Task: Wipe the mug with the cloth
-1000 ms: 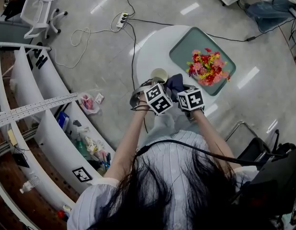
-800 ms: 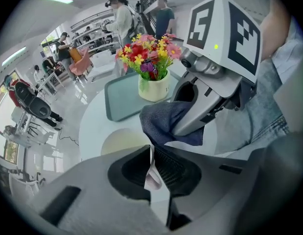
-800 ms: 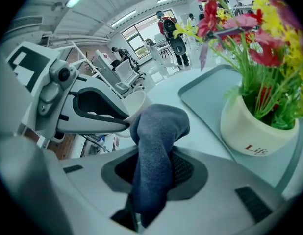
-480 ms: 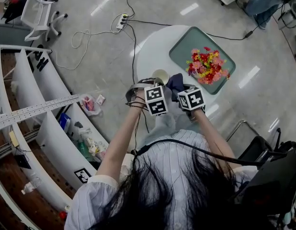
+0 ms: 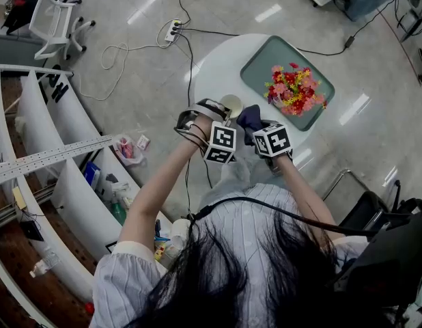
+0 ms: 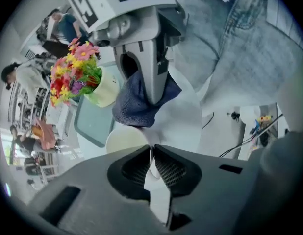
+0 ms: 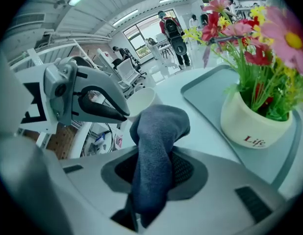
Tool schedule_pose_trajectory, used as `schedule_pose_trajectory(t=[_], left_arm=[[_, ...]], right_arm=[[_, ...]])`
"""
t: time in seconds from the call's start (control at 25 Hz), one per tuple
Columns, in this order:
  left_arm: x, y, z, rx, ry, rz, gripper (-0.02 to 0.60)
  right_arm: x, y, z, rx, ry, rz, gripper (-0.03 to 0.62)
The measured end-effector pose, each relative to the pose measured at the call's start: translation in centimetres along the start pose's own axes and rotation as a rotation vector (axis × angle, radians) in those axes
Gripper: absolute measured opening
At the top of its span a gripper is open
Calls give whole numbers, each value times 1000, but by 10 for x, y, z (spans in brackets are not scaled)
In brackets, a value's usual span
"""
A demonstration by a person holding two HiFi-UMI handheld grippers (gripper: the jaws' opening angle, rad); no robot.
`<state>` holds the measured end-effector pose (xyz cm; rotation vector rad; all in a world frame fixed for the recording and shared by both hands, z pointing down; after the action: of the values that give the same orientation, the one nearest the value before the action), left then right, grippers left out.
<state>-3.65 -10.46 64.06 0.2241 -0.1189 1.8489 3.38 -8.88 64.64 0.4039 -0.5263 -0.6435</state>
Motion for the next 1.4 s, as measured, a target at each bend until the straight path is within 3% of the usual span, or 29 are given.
schedule_pose_trajectory(t=[0.16,0.24,0.32,0.4,0.48,0.52,0.68,0.8,1.16,1.4], left_arm=[[-5,3,1,-38,-70,191,35],[-7,3,1,-43,-92,217,35],[-8,4,-1,-45,-116,179,36],[-8,5,-4,-40,-121,79,45],[-4,4,-6,-9,-83,-67,139],[-3,2,-8,20,-62,-149,149],[-5,-9,-17,145,-35,-465,147],[-8,-13,-19,184,-41,-625,147],[-16,-19,-7,205,-58,-931,146],[-18,-20,-2,212,-57,-998,64]], right_arm=[[-2,3,0,-5,-1,1,124],[-3,3,0,-3,-1,-1,124],[-5,3,-2,-3,1,1,124],[-6,2,-3,-1,3,2,124],[-6,1,-3,3,5,0,124],[-6,2,-4,3,6,1,124],[-6,4,-3,3,10,10,124],[-5,2,-2,7,16,14,124],[0,3,-3,17,31,46,124],[-1,2,-1,20,33,60,124]])
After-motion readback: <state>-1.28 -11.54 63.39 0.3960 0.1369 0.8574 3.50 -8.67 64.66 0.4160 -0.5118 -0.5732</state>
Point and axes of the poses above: the fingertips, and each gripper's own axes: z forward along the fingers, x to its right, y out of its underside, the point moved 1 cm from there along -z, backward along the fingers, and after that the axes turned 12 degrees about -z, right-handed, at the moved point
